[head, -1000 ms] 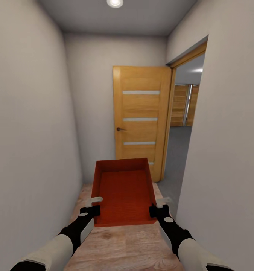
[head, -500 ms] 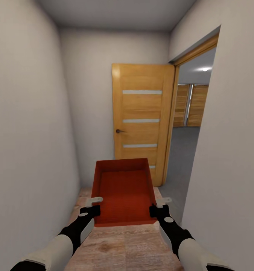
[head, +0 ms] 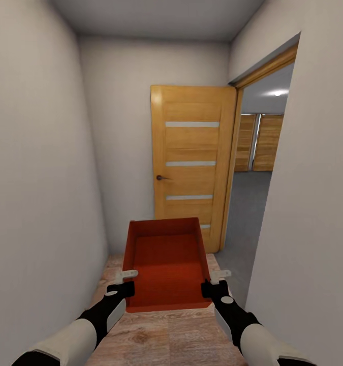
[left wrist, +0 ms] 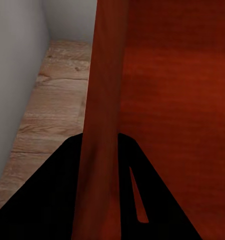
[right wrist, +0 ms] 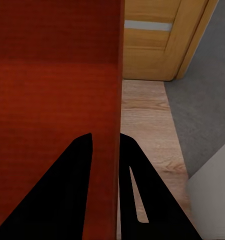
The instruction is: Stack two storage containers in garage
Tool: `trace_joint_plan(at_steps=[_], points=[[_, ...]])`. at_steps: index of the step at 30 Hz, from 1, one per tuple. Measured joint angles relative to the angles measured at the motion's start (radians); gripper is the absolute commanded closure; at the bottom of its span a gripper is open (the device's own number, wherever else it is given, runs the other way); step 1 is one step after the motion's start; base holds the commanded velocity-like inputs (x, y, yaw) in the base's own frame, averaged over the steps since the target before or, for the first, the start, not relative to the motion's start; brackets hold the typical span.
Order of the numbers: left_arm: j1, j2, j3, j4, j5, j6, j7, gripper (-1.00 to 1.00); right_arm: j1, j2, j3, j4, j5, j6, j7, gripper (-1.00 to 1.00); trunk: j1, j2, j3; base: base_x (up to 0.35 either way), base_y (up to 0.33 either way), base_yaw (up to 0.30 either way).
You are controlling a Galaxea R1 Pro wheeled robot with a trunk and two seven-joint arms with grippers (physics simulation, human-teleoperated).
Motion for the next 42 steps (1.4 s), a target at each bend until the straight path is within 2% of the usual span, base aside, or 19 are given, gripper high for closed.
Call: trace_joint_plan(at_steps=[8,27,28,42], points=[[0.0,0.002,-0.013,0.002,0.015,0.0,0.001,1.0,0.0,0.0,0.002,0.003,-0.002,0.0,0.0,1.0,0.0,0.0,0.0,0.239,0.0,0.0],[0.0,0.002,-0.016,0.002,0.019,-0.001,0.001,1.0,0.0,-0.001,0.002,0.003,-0.002,0.0,0.0,1.0,-0.001,0.0,0.0,0.319,0.0,0.0],[0.0,0.002,0.056,-0.03,-0.074,0.04,-0.004,1.0,-0.001,0.011,-0.018,0.003,-0.002,0.0,-0.009,1.0,0.0,0.0,0.0,0.321,0.0,0.0],[0.0,0.001,0.061,-0.032,-0.082,0.047,-0.004,1.0,-0.001,0.011,-0.02,0.005,-0.004,0.001,-0.007,1.0,-0.001,0.0,0.0,0.321,0.0,0.0]])
